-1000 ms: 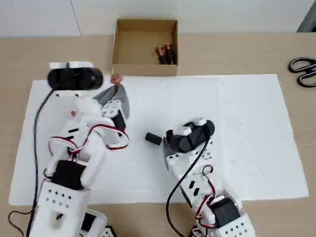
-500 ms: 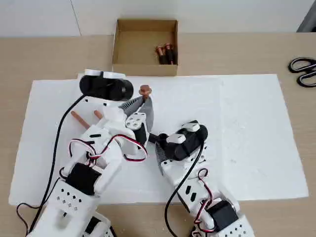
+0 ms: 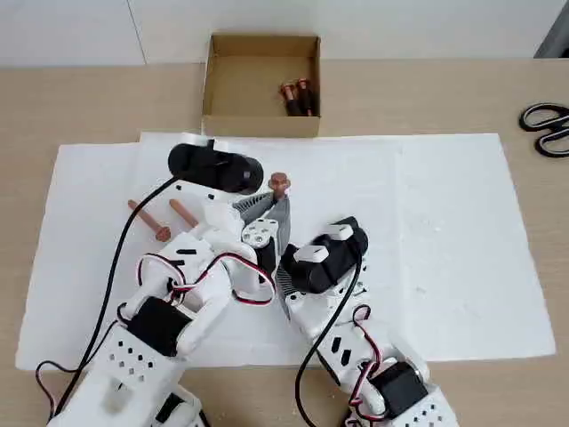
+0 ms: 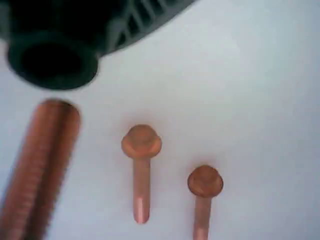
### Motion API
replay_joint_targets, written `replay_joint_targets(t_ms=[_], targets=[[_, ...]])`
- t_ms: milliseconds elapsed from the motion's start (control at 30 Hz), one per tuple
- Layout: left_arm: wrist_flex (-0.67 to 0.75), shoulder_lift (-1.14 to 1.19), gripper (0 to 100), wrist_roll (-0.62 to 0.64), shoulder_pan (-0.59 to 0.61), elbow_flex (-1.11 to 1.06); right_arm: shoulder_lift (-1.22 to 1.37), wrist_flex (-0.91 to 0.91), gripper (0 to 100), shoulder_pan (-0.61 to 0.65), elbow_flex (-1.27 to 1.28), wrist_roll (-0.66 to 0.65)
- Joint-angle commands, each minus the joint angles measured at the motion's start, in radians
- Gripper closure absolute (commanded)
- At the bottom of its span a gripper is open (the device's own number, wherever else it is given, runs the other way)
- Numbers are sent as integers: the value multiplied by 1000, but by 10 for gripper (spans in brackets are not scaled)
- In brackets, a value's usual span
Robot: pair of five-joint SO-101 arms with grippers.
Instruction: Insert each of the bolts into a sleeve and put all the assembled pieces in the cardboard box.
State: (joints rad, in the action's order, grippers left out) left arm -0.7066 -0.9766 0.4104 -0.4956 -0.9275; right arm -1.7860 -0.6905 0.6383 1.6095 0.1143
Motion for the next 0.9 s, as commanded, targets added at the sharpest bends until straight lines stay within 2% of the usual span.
replay_joint_targets(t_ms=[0, 267, 700, 867], targets=[[-3, -26, 993, 6, -6, 4, -21, 48, 995, 5, -3, 8], [-3, -26, 993, 6, -49, 2, -19, 50, 995, 5, -3, 8], [-3, -26, 993, 2, -51, -41, -21, 51, 995, 4, -3, 8], [-78, -26, 993, 2, -35, -33, -24, 54, 995, -31, -3, 8]])
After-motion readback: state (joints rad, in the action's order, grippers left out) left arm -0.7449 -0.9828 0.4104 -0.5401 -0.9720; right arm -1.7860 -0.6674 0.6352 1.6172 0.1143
